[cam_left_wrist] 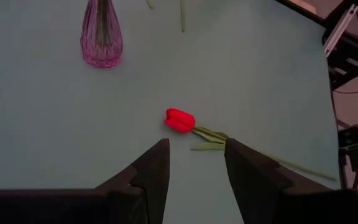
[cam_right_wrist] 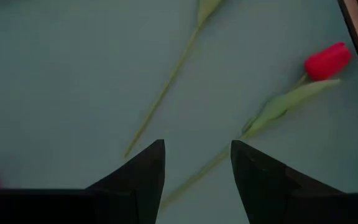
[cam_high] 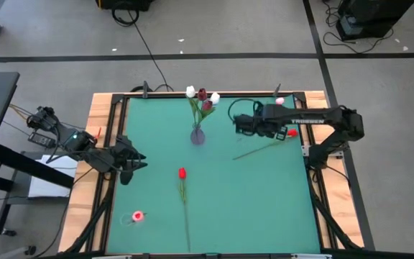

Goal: Sort flowers into vase by color
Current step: Put the pink tulip into the transparent vase, then put the top red tulip into the transparent vase

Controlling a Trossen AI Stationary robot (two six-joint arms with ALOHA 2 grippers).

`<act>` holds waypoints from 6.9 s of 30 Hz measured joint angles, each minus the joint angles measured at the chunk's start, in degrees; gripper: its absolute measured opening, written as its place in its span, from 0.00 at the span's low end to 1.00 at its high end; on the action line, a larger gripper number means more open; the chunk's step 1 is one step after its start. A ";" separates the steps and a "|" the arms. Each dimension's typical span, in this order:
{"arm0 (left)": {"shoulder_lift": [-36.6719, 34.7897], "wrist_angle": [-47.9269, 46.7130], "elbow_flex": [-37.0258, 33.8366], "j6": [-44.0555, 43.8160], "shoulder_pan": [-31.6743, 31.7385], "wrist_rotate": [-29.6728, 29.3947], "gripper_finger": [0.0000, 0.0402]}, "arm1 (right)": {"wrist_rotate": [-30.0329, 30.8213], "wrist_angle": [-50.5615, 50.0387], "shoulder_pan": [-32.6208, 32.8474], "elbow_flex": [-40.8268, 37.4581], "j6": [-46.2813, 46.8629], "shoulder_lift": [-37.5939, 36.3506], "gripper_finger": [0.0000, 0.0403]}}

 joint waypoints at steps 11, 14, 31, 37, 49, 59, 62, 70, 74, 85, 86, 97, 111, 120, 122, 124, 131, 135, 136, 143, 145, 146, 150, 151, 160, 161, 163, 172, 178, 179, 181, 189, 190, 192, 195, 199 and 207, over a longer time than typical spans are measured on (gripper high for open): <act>0.42 -1.10 0.00 -3.87 5.34 -0.03 0.40 | -5.44 19.32 -23.40 -12.39 -15.05 0.28 0.45; 0.65 -1.17 0.00 -3.62 8.21 -0.12 0.40 | -7.64 24.48 -28.67 -15.38 -18.27 0.29 0.43; 0.70 -1.55 0.00 1.84 21.80 -0.48 0.40 | -15.18 42.27 -40.63 -24.91 -24.19 0.68 0.33; 0.70 -1.54 0.00 3.12 24.72 -0.48 0.40 | -16.45 45.52 -40.63 -25.33 -24.75 2.65 0.32; 0.70 -0.91 0.02 4.31 27.58 4.94 0.40 | -12.64 47.25 -38.34 -25.40 -26.09 5.66 0.18; 0.70 -0.71 0.02 4.19 27.58 6.75 0.40 | -10.57 47.89 -34.38 -25.47 -28.13 0.07 0.02; 0.70 -0.73 0.02 4.22 27.58 8.44 0.40 | -8.35 47.89 -31.14 -25.47 -27.80 -3.75 0.02; 0.70 -0.73 0.02 4.44 27.58 10.93 0.40 | 2.20 49.88 -18.99 -25.38 -31.02 -17.52 0.01; 0.69 -0.71 0.02 4.63 27.45 11.15 0.40 | 9.05 54.35 -11.55 -25.36 -33.66 -23.32 0.01; 0.58 1.13 0.04 7.87 27.43 17.39 0.40 | 28.29 82.97 10.18 -25.36 -56.68 -30.38 0.01; 0.57 1.12 0.04 7.86 27.43 17.74 0.40 | 28.54 87.04 11.83 -25.36 -60.80 -30.37 0.01; 0.57 5.65 0.04 8.98 27.43 18.01 0.40 | 17.49 111.90 23.81 -22.97 -80.68 -17.82 0.01; 0.14 4.31 0.07 5.17 25.97 27.44 0.40 | 5.88 112.08 27.67 8.88 -100.35 14.56 0.01; 0.33 -12.06 0.07 -3.79 26.01 24.37 0.40 | -7.87 112.62 25.55 28.14 -101.17 29.90 0.00; 0.33 -13.83 0.07 -4.56 26.01 24.36 0.40 | -9.53 115.33 25.17 31.45 -100.70 33.27 0.00; 0.33 -15.59 0.07 -7.11 26.01 24.34 0.40 | -11.87 118.68 24.57 34.24 -99.52 36.79 0.00; 0.33 -16.15 0.07 -9.11 26.01 24.32 0.40 | -21.38 121.91 23.85 45.97 -96.37 47.54 0.00; 0.76 -16.24 0.07 -8.75 26.01 24.24 0.40 | -24.54 122.35 23.74 53.82 -93.02 54.25 0.01; 0.76 -16.29 0.07 -8.43 26.01 24.19 0.40 | -25.47 122.09 23.65 55.76 -92.22 55.82 0.01; 1.71 -17.12 0.04 -7.58 26.01 24.20 0.40 | -27.82 124.81 23.58 58.25 -88.36 59.71 0.01; 2.21 -17.15 0.04 -7.27 26.01 24.21 0.40 | -29.01 124.51 23.56 58.12 -88.07 59.74 0.01; 2.21 -17.32 0.04 -6.90 26.03 24.21 0.40 | -29.53 124.04 23.54 58.12 -88.05 59.74 0.01; 3.11 -17.46 0.04 -6.24 26.03 24.21 0.40 | -31.85 123.33 23.29 58.12 -87.79 59.74 0.01; 3.36 -17.47 0.04 -6.12 26.03 24.21 0.40 | -32.06 122.83 23.23 58.12 -87.51 59.74 0.01; 4.83 -17.47 0.04 -6.08 26.03 24.22 0.40 | -31.65 115.00 23.15 58.07 -84.74 59.74 0.14; 4.84 -17.48 0.04 -6.07 26.03 24.15 0.40 | -31.65 114.62 23.16 58.07 -84.65 59.74 0.17; 4.87 -17.43 0.04 -6.05 26.03 24.05 0.40 | -31.67 114.20 23.17 58.07 -84.64 59.74 0.25; 4.85 -17.48 0.04 -6.04 26.03 23.54 0.40 | -36.14 113.33 22.39 58.19 -80.76 58.71 0.52; 4.85 -17.49 0.04 -5.22 26.03 23.13 0.40 | -36.07 113.01 21.16 59.89 -78.02 57.71 0.57; 4.83 -17.53 0.04 -4.67 26.03 22.98 0.40 | -35.59 112.28 20.97 59.89 -78.13 57.34 0.58; 4.83 -17.55 0.04 -4.23 26.03 22.74 0.40 | -34.06 109.29 20.75 59.89 -78.96 56.03 0.59; 4.83 -14.93 0.04 -2.29 26.03 22.19 0.40 | -17.16 81.48 20.59 59.84 -84.95 47.30 0.62; 4.81 -13.83 0.04 -1.65 26.03 21.77 0.40 | -13.98 77.01 20.68 59.84 -84.53 45.87 0.62; 4.83 -11.50 0.04 -0.65 26.03 20.69 0.40 | -6.45 67.02 20.94 59.82 -80.13 42.48 0.62; 4.83 -6.73 0.02 1.03 26.03 19.29 0.40 | 4.07 53.20 20.94 59.83 -70.47 37.30 0.62; 5.04 -0.58 0.02 1.65 26.04 17.58 0.40 | 13.27 34.04 20.89 59.86 -58.50 30.98 0.60; 11.95 6.19 0.02 -2.23 26.69 16.52 0.40 | 17.22 -11.65 19.57 59.85 -27.16 25.05 0.58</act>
